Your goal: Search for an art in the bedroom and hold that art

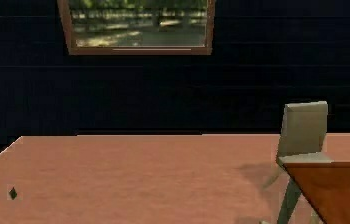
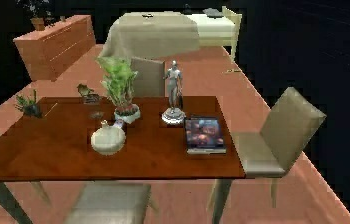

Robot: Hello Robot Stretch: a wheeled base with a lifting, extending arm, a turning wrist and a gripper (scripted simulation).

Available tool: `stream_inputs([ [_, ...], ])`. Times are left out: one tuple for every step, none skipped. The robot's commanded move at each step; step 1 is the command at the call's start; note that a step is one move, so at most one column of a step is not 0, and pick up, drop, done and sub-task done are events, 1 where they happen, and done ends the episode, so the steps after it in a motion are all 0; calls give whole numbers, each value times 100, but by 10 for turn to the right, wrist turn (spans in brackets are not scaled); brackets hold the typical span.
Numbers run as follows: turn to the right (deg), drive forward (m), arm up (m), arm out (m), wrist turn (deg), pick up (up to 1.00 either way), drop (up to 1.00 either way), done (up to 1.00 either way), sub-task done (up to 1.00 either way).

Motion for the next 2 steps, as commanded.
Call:
stream_inputs([
  [0, 55, 0, 0, 0, 0, 0, 0, 0],
  [300, 0, 0, 0, 0, 0, 0, 0, 0],
])
